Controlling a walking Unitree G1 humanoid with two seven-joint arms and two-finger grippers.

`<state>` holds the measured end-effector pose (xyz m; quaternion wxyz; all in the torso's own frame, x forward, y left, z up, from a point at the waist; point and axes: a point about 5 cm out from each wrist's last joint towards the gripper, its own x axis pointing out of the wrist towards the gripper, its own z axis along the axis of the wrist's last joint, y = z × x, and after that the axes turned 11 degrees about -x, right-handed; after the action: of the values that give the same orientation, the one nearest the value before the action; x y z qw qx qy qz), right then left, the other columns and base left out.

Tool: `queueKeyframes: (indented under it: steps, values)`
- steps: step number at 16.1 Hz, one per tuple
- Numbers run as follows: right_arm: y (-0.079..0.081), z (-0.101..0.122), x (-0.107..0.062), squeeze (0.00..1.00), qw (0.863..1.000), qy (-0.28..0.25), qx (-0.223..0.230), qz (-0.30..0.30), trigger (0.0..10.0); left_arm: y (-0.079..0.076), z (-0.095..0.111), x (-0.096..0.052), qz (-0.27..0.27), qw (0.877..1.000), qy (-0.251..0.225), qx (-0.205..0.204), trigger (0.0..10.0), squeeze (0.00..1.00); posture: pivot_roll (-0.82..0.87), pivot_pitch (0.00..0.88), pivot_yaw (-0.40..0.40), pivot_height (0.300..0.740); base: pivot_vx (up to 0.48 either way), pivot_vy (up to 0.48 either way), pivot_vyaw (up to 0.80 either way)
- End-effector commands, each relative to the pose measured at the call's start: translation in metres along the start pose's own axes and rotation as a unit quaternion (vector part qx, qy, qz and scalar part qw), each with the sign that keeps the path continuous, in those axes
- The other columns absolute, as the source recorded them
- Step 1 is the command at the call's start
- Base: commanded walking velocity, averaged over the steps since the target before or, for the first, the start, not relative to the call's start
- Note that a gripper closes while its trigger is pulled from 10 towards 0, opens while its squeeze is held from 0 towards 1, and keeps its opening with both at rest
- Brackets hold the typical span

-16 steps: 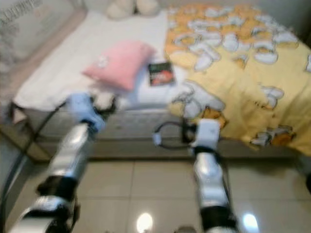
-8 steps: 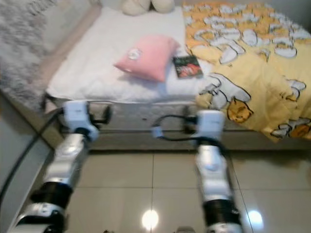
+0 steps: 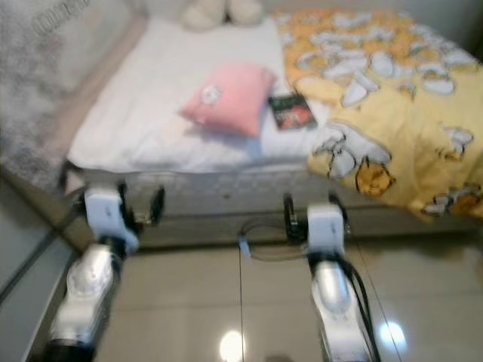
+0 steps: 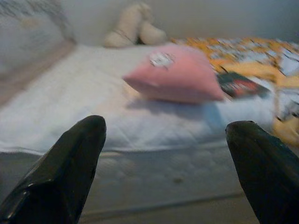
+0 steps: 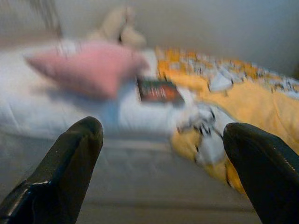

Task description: Clean up the room

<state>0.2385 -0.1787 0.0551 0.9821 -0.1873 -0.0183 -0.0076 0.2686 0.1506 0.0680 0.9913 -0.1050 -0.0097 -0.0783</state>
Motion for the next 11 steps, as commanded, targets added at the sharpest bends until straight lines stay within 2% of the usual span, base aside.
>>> queueKeyframes:
  steps: [1,4,6,8,9,11]
  values:
    - [-0.005,0.002,-0.002,0.0,1.0,-0.01,-0.006,-0.003,10.0,-0.009,0.007,0.005,-0.013,1.0,-0.02,0.004,10.0,0.0,-0.22,0.0,0.08,0.74,0.394,0.274,0.0]
    - [-0.008,-0.001,0.0,0.0,1.0,0.001,-0.006,-0.02,10.0,-0.012,0.01,0.016,-0.015,0.999,-0.029,0.014,10.0,0.0,-0.22,0.0,0.075,0.74,0.406,0.181,0.0]
    - [-0.006,0.002,0.006,0.0,1.0,-0.006,-0.008,-0.019,10.0,-0.016,0.016,0.025,-0.02,0.999,-0.033,0.003,10.0,0.0,-0.23,0.0,0.076,0.74,0.457,0.0,0.0]
    - [-0.006,0.006,0.015,0.0,1.0,-0.006,0.002,-0.022,10.0,-0.014,0.021,0.033,0.0,0.999,-0.035,-0.019,10.0,0.0,-0.24,0.0,0.081,0.74,0.467,0.0,0.0]
    - [-0.006,0.009,0.022,0.0,1.0,-0.006,0.015,-0.027,10.0,-0.011,0.021,0.036,0.014,0.999,-0.032,-0.026,10.0,0.0,-0.25,0.0,0.083,0.74,0.465,0.0,0.0]
    - [-0.005,0.011,0.023,0.0,0.999,-0.009,0.016,-0.028,10.0,-0.011,0.021,0.038,0.015,0.999,-0.031,-0.025,10.0,0.0,-0.25,0.0,0.082,0.74,0.465,0.0,0.0]
